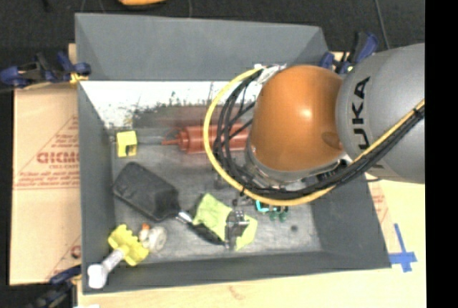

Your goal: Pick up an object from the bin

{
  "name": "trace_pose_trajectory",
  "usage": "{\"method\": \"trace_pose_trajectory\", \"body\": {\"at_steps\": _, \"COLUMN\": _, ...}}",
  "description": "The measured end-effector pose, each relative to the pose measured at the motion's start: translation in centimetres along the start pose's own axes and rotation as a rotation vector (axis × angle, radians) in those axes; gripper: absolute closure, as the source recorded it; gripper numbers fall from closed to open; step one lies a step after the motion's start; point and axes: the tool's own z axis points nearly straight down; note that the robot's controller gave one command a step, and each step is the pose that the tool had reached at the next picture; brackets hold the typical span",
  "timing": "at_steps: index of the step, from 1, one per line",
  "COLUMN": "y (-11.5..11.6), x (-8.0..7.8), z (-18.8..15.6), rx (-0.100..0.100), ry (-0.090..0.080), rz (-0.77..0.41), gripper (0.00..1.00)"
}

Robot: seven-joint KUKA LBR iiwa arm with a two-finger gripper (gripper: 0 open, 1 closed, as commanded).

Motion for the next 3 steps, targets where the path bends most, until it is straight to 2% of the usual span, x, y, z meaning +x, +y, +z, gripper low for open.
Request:
{"method": "trace_pose_trajectory", "body": {"at_steps": 1, "y": 0.0, "x": -0.2, "z": -0.3, "rx": -0.001, "ry": -0.007, "rz": 0.003, "gripper": 0.0}}
{"method": "trace_pose_trajectory", "body": {"at_steps": 2, "y": 2.3, "x": -3.0, "z": 12.8, "rx": 0.0, "ry": -0.006, "rz": -0.105, "gripper": 1.0}}
{"method": "trace_pose_trajectory", "body": {"at_steps": 3, "y": 2.3, "x": -3.0, "z": 12.8, "rx": 0.0, "ry": -0.006, "rz": -0.104, "gripper": 1.0}}
